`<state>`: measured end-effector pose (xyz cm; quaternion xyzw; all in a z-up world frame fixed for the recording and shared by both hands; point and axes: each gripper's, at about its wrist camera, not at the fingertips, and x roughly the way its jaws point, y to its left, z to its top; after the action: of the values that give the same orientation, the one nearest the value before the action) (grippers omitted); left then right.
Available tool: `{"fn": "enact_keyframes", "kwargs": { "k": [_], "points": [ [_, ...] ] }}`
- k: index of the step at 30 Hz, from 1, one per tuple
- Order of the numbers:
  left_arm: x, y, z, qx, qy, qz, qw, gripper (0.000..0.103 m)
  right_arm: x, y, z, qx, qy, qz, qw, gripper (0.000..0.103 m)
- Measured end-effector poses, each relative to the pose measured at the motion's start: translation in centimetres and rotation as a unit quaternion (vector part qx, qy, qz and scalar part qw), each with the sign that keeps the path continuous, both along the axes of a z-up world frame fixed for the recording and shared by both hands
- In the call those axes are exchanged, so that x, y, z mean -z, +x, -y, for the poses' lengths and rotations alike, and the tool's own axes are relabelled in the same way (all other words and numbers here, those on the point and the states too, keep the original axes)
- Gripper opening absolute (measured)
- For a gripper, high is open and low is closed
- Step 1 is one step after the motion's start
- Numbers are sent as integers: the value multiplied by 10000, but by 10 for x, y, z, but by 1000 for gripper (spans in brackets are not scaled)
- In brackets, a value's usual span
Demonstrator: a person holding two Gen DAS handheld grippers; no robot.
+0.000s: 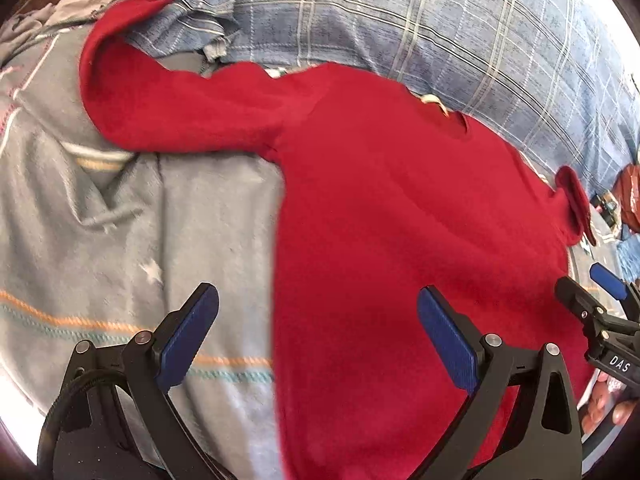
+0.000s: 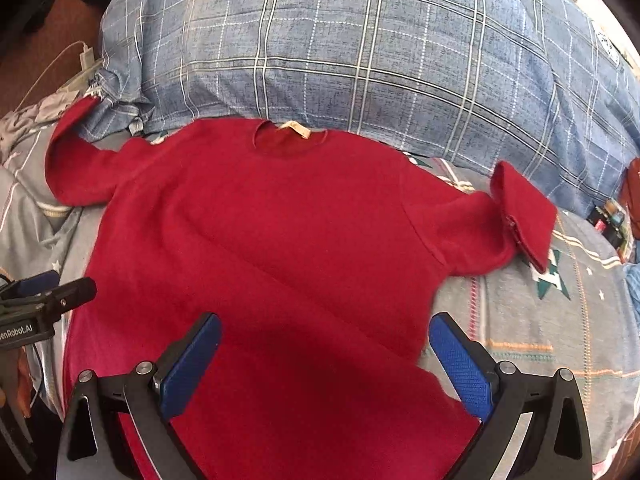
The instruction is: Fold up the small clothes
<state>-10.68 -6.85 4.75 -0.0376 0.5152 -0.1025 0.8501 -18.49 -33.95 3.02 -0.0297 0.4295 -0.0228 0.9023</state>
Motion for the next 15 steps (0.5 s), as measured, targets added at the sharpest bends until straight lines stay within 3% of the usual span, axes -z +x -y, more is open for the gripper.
{"fn": "enact_keyframes", "kwargs": {
  "k": [7, 12, 15],
  "points": [
    [-24, 47, -59, -878, 343, 546, 9940, 100, 0, 29, -16, 33, 684, 181, 9975, 103],
    [-40, 95, -98, -1558, 1017, 1056, 9769, 100, 2, 41, -36, -175, 868, 211, 9958, 103],
    [-42, 125, -116, -1858, 1409, 1156, 9655, 100, 5, 45, -44, -333, 821, 174, 9959, 103]
  ]
}}
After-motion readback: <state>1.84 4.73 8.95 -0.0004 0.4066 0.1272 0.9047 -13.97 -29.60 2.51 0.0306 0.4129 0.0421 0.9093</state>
